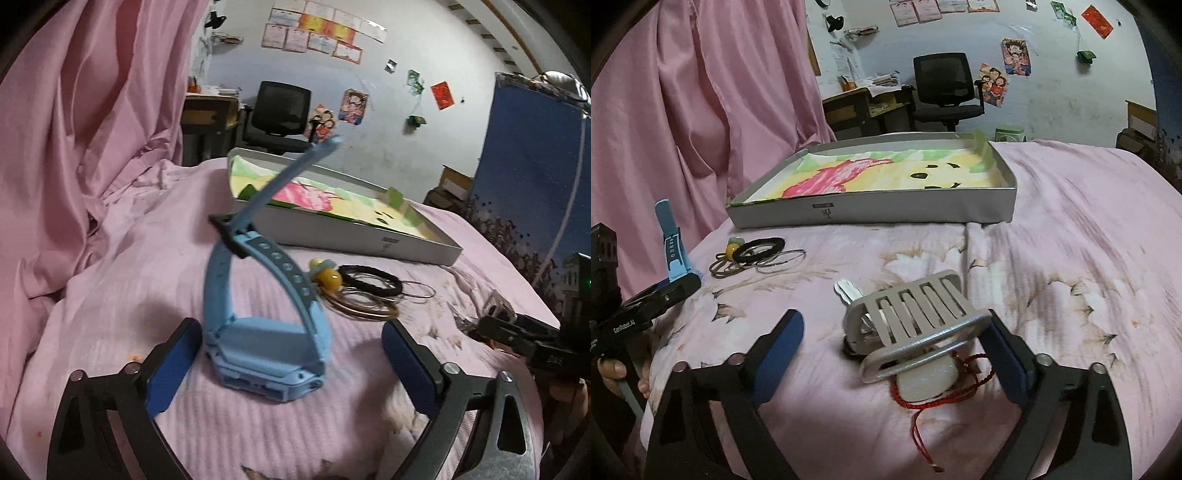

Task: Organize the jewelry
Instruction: 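Grasp the grey claw clip with the right tool while the left tool grasps the blue smartwatch, then carry the claw clip into the tray with the right tool while the left tool places the smartwatch there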

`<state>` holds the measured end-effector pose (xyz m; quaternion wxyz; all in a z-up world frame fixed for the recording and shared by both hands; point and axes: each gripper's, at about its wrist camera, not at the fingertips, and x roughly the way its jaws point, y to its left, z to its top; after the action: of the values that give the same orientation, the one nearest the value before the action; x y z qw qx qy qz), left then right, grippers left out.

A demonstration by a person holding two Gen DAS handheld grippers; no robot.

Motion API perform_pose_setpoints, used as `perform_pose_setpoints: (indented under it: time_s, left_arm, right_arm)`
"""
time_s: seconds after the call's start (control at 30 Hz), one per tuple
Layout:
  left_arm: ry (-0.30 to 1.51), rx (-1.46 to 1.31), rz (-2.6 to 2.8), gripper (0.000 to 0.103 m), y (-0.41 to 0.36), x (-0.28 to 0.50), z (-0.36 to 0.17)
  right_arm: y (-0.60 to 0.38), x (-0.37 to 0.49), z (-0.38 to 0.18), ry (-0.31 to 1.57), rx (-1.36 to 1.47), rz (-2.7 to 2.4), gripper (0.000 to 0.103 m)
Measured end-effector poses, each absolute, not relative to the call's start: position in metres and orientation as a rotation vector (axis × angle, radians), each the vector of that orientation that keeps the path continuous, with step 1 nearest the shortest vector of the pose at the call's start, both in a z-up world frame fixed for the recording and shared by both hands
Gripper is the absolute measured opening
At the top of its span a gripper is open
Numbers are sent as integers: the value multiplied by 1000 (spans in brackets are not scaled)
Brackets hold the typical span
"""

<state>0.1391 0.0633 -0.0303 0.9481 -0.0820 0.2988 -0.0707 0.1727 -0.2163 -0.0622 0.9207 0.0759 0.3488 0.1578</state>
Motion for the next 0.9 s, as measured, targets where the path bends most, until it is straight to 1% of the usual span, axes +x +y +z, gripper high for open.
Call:
perform_pose_setpoints:
  time_s: [0.07,0.1,0.23,0.27,0.37,0.47,0.53,0.7,0.9]
  left_arm:
    - [604,-167,-161,92,61,139,-30]
    - [602,-170,-162,90,61,140,-30]
    - [586,-202,-173,85,65,136,-30]
    - [584,-207,-175,84,66,136,-30]
    - [584,-215,-171,77,68,135,-31]
    - [588,-217,-164,68,68,136,-32]
    - [590,-221,-163,58,68,136,-33]
    - [581,-221,-181,58,66,131,-33]
    - [536,-173,-161,58,52,117,-26]
  right_arm:
    - [-217,174,-64,728,163,333,71]
    - [-217,175,-65,731,162,333,69]
    - [-216,175,-65,728,153,334,67]
    - [-217,175,-65,727,154,335,65]
    - [-217,175,-64,727,165,341,63]
    - [-218,175,-65,725,171,344,63]
    - [-218,175,-65,723,169,346,62]
    - [-216,173,-63,711,162,353,62]
    - [-213,161,-52,639,131,352,62]
